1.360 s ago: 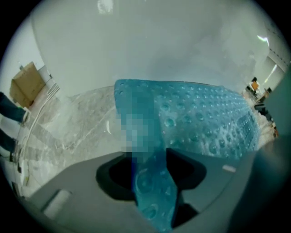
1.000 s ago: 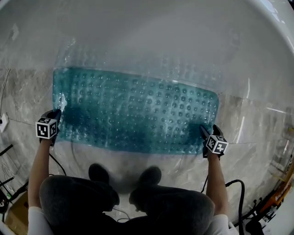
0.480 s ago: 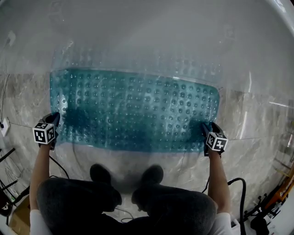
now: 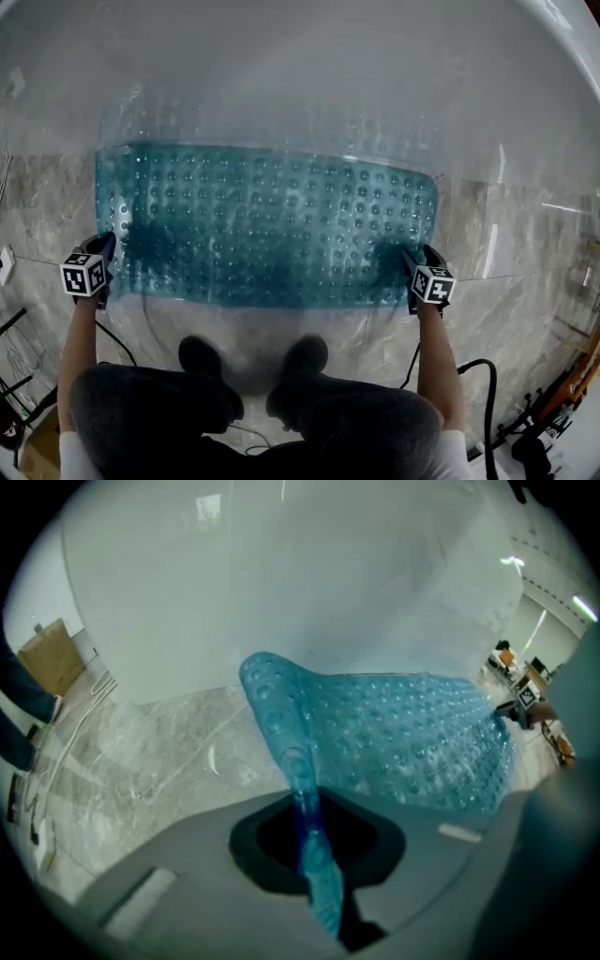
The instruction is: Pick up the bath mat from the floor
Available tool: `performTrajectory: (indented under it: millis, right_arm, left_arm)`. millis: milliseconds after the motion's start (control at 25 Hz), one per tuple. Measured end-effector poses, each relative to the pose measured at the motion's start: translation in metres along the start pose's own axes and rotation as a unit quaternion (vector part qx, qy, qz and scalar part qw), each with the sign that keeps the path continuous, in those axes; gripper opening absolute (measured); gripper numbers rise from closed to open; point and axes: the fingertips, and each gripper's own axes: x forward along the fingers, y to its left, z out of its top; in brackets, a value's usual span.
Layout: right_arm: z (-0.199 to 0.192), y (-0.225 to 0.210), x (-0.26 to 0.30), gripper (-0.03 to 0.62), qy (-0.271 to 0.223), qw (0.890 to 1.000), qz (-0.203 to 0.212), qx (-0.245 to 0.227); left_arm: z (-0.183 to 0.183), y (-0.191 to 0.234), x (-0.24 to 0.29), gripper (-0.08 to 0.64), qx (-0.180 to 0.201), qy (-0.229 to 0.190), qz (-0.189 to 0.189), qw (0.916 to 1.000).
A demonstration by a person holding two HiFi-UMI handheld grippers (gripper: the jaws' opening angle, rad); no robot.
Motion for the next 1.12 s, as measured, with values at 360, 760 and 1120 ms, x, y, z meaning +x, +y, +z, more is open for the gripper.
performTrajectory:
  millis: [360, 760, 1120]
  right_arm:
    - [-0.005, -0.025, 0.009, 0.388, 0.009, 0.999, 0.018, 0.027]
    - [0.000, 0.015, 0.001, 0.092, 0.031, 0.998, 0.030, -0.043]
    - [0.041, 0.074, -0.111, 0.037, 0.008, 0.991, 0.094, 0.094]
  left_arm:
    - [0.002, -0.003, 0.002, 0.015, 0.001, -0.006, 0.002, 1.0000]
    - [0.004, -0.008, -0.007, 0.014, -0.008, -0.004, -0.018, 0.9998]
    - [0.045, -0.075, -0.082, 0.012, -0.081, -0.023, -0.085, 0.9928]
